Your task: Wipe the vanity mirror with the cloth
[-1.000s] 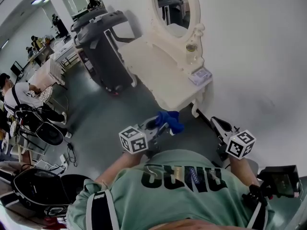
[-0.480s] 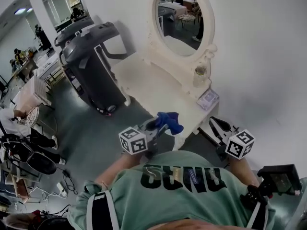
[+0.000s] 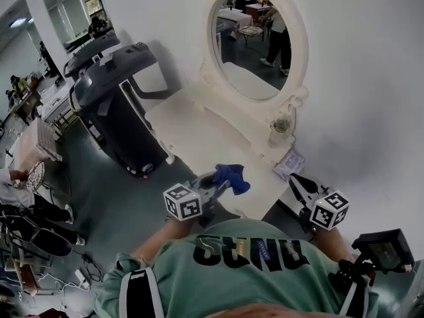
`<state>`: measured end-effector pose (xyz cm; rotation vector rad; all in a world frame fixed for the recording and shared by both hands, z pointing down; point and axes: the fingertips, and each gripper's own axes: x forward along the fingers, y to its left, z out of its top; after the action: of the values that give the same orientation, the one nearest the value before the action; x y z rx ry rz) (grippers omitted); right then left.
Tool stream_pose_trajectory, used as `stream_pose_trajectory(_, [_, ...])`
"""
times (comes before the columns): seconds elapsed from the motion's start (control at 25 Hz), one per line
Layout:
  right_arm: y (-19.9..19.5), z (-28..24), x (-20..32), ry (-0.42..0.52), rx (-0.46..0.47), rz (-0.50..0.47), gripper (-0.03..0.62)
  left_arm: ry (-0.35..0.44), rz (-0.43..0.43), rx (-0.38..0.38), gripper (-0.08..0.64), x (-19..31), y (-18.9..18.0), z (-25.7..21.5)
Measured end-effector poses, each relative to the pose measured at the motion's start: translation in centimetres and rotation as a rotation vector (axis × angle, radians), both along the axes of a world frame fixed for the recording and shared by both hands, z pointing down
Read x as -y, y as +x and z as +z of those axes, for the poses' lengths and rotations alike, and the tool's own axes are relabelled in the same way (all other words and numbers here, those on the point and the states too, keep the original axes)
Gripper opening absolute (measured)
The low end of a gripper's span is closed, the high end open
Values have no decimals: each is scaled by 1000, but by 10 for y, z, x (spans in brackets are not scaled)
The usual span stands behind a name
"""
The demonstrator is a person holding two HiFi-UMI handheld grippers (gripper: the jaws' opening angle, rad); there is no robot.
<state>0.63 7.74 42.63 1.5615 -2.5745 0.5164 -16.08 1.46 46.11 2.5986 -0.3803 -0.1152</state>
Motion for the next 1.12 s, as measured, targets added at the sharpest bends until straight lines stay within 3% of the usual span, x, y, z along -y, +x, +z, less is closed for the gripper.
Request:
stream_pose_trajectory(0.12, [27, 1, 35, 28, 1, -49, 12, 31, -49, 21, 84, 37, 26, 0])
stream_pose_trajectory(0.28, [68, -11, 74, 79, -48, -161, 12, 106, -183, 66, 84, 84, 67, -24])
stream_pose_trajectory(0.44, [105, -21, 108, 120, -68, -237, 12, 242, -295, 185, 84, 129, 101, -48])
stream_pose_trajectory(0.56, [102, -11, 139, 135, -43, -260, 12, 345, -352, 284, 84, 179, 97, -59])
stream_pose_trajectory(0.72, [91, 4, 185, 136, -31, -217, 12, 490, -376, 348, 84, 267, 89, -87])
stream_pose_trajectory(0.92, [93, 9, 223, 97, -42, -168, 12, 664, -419, 404, 84, 374, 106, -139])
stream_pose_trajectory(1.12, [114, 13, 227, 85, -85, -125, 12, 819, -537, 504, 84, 451, 116, -182])
